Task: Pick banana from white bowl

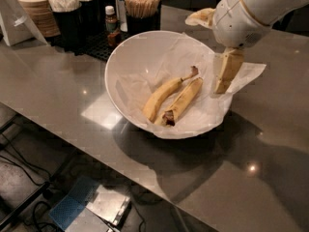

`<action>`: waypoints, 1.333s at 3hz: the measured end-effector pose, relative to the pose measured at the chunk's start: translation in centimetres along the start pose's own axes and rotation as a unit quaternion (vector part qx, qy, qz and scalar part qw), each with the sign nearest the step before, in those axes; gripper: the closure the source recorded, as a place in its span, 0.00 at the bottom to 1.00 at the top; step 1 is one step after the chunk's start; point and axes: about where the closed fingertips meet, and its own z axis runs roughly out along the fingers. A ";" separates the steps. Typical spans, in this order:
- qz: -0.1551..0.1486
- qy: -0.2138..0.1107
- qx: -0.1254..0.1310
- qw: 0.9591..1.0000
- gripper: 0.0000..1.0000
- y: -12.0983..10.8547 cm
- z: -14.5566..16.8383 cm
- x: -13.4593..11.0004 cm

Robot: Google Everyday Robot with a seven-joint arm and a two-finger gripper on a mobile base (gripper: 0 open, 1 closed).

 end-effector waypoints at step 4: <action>-0.170 -0.053 -0.080 0.981 0.00 2.7 3.1 -1.9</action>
Offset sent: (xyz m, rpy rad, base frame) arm -0.0531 0.0143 -0.0577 -0.1583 0.0557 0.5682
